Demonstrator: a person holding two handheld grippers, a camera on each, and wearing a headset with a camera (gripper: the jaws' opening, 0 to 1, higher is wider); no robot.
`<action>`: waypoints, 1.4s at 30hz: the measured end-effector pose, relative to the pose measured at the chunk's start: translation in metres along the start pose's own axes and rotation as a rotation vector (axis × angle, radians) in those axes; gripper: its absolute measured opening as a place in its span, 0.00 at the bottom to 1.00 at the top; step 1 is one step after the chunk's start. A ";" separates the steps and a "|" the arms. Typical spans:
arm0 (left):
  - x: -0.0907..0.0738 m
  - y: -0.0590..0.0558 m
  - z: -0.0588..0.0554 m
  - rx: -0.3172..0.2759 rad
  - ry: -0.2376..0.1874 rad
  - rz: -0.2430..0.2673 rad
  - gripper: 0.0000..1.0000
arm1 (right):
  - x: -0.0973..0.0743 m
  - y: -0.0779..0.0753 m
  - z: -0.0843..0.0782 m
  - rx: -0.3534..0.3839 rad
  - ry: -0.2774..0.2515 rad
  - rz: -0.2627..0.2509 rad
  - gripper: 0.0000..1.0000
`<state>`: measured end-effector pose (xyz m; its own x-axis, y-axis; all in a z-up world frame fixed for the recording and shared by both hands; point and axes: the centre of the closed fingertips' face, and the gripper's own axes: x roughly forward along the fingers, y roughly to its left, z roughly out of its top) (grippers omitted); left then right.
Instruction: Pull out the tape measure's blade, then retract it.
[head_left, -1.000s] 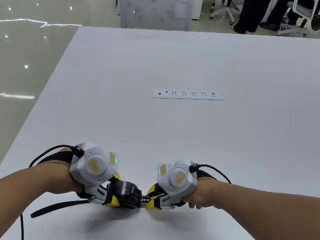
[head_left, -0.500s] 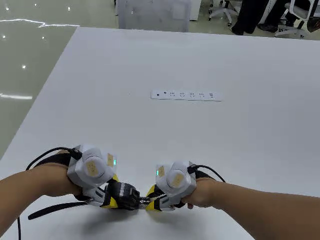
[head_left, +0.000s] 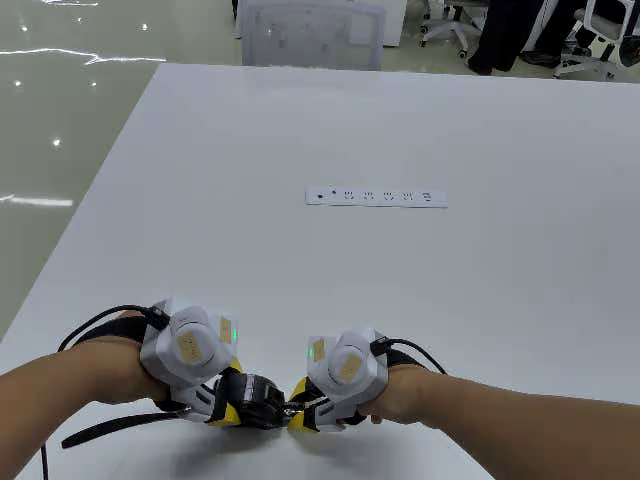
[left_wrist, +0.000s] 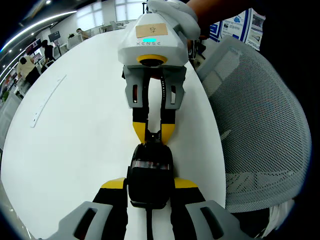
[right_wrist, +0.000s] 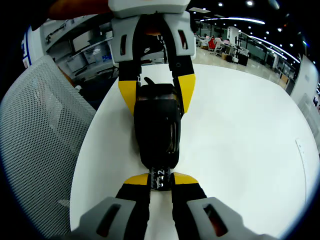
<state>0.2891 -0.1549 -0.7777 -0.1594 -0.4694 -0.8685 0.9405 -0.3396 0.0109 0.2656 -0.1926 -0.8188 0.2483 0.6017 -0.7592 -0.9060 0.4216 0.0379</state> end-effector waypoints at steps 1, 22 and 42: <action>-0.001 0.000 -0.001 0.001 0.001 0.001 0.29 | -0.001 -0.001 -0.001 0.017 -0.004 0.005 0.14; -0.001 -0.001 -0.001 0.008 0.009 0.001 0.29 | -0.007 0.001 -0.011 0.061 -0.024 0.002 0.13; 0.000 -0.001 -0.001 0.003 0.008 0.005 0.29 | -0.014 0.000 -0.020 0.034 -0.001 -0.012 0.13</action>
<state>0.2885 -0.1537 -0.7781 -0.1522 -0.4648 -0.8722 0.9404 -0.3395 0.0168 0.2551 -0.2150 -0.8214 0.2592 0.5970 -0.7592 -0.8908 0.4515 0.0509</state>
